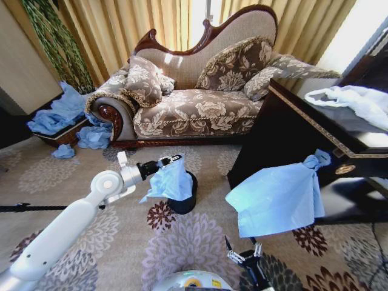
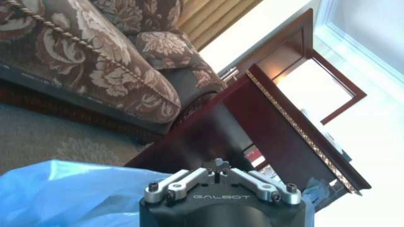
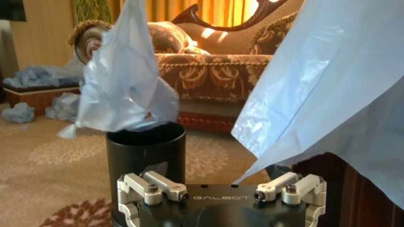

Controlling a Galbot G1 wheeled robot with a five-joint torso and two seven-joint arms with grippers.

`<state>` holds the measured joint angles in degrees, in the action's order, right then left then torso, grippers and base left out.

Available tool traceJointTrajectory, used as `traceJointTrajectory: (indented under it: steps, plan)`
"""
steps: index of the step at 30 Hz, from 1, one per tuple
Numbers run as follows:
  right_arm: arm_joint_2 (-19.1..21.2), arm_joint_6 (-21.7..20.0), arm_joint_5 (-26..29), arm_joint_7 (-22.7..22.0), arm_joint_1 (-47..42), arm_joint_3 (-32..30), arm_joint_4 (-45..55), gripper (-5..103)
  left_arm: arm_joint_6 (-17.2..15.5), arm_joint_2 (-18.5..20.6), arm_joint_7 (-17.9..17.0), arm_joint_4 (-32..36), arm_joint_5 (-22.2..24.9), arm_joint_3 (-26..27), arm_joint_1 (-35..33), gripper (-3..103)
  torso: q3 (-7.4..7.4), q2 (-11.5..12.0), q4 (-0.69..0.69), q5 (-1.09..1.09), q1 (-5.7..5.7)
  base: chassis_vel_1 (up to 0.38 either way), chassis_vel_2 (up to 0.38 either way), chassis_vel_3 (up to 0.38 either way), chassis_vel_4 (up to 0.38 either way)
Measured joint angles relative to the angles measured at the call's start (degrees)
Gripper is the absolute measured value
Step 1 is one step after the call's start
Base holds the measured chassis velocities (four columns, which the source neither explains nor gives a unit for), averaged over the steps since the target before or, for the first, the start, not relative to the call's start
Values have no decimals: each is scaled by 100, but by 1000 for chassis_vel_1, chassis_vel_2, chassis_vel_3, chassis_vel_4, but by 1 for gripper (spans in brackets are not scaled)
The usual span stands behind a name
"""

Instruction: Place a garbage bag over the trash bin.

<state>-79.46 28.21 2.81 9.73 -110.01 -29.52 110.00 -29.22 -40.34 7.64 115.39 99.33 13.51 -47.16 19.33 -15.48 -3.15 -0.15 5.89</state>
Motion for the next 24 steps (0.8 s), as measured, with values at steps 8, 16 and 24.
traceJointTrajectory:
  steps: [8, 16, 24]
  plan:
    - [139, -124, 26, -19, 91, 122, 173, 100, 70, 14, -185, 128, 7, -54, 178, 0, 0, 0, 1, 0, 0, 0, 0, 0, 0]
    - [224, -284, 98, -60, 178, 166, 273, 100, 173, -30, -336, 117, 6, -163, 374, 0, 0, 0, 0, 0, 0, 0, 0, 0, 0]
    - [216, -312, 96, -67, 205, 183, 277, 100, 221, -142, -492, 77, -54, -221, 527, 0, 0, 0, 0, 0, 0, 0, 0, 0, 0]
